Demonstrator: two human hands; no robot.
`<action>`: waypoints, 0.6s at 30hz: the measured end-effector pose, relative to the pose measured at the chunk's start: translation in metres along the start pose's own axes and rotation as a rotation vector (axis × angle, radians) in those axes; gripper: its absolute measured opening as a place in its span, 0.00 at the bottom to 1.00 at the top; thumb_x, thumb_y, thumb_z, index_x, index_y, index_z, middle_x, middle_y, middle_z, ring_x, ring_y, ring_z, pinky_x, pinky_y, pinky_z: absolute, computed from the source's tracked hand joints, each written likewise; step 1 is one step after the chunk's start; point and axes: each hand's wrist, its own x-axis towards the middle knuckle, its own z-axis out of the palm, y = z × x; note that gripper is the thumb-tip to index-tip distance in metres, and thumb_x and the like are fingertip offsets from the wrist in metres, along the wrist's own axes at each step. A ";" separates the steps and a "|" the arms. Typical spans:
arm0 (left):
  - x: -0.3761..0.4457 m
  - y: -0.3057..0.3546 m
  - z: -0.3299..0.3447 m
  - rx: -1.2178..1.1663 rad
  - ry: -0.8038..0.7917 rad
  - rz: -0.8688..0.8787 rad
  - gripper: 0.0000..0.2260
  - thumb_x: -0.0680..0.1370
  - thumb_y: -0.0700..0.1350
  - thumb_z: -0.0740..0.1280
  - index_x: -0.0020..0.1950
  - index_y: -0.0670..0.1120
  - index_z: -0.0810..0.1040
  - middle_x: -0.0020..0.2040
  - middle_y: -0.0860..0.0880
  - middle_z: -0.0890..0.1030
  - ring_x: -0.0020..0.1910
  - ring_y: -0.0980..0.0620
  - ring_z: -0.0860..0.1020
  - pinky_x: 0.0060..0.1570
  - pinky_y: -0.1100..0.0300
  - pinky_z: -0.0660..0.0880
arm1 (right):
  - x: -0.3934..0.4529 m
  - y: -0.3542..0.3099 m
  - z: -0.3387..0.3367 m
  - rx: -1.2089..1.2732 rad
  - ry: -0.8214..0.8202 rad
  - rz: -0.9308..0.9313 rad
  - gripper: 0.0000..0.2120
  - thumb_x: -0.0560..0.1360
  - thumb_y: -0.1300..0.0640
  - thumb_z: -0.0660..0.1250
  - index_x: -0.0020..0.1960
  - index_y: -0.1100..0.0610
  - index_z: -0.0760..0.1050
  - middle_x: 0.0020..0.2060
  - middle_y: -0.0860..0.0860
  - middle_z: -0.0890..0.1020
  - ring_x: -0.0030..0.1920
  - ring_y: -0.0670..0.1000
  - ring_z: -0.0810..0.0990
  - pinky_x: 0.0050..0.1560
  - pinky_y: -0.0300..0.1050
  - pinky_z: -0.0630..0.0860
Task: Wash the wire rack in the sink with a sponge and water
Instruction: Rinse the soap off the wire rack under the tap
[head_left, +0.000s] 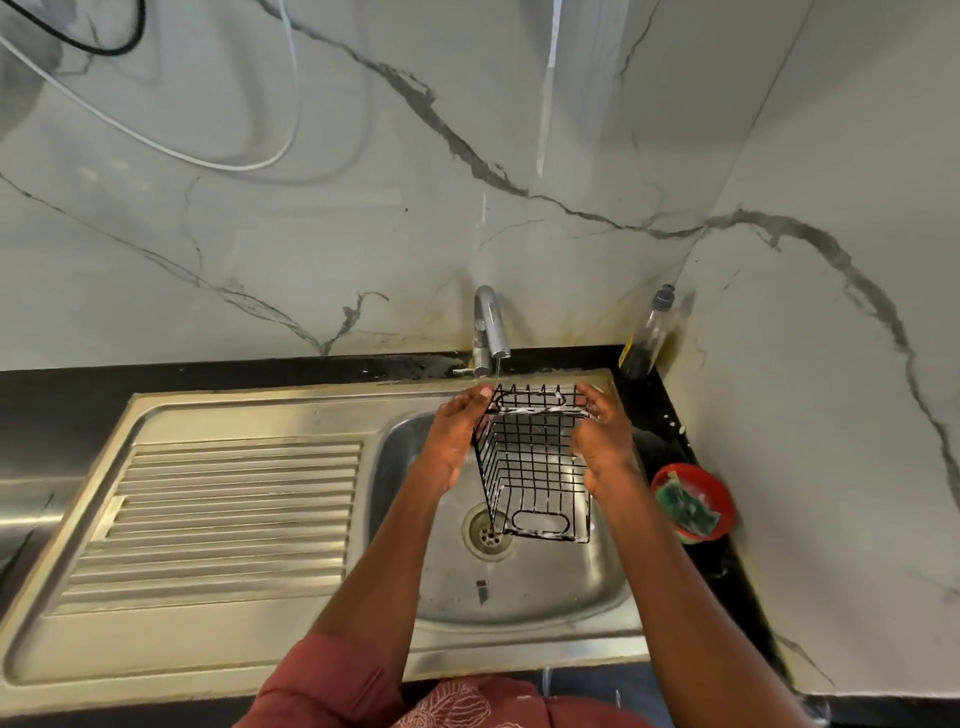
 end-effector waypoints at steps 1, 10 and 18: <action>-0.002 0.001 -0.003 0.004 -0.012 0.002 0.23 0.69 0.57 0.79 0.61 0.50 0.85 0.59 0.48 0.86 0.65 0.45 0.80 0.74 0.41 0.69 | 0.002 0.002 0.002 0.008 -0.009 0.001 0.38 0.70 0.80 0.54 0.66 0.45 0.78 0.60 0.43 0.75 0.54 0.48 0.80 0.38 0.42 0.74; -0.001 0.027 -0.029 0.381 -0.190 0.011 0.40 0.68 0.46 0.83 0.76 0.58 0.70 0.71 0.53 0.76 0.69 0.48 0.75 0.62 0.55 0.75 | 0.039 0.000 0.022 0.013 -0.201 0.010 0.36 0.66 0.82 0.59 0.55 0.48 0.85 0.60 0.46 0.83 0.55 0.54 0.80 0.52 0.56 0.78; 0.008 0.045 -0.044 0.591 -0.122 0.021 0.37 0.68 0.44 0.83 0.74 0.53 0.74 0.67 0.50 0.78 0.61 0.52 0.79 0.64 0.55 0.74 | 0.055 -0.013 0.057 0.014 -0.318 0.176 0.32 0.67 0.82 0.57 0.56 0.54 0.84 0.56 0.54 0.84 0.46 0.54 0.84 0.44 0.51 0.82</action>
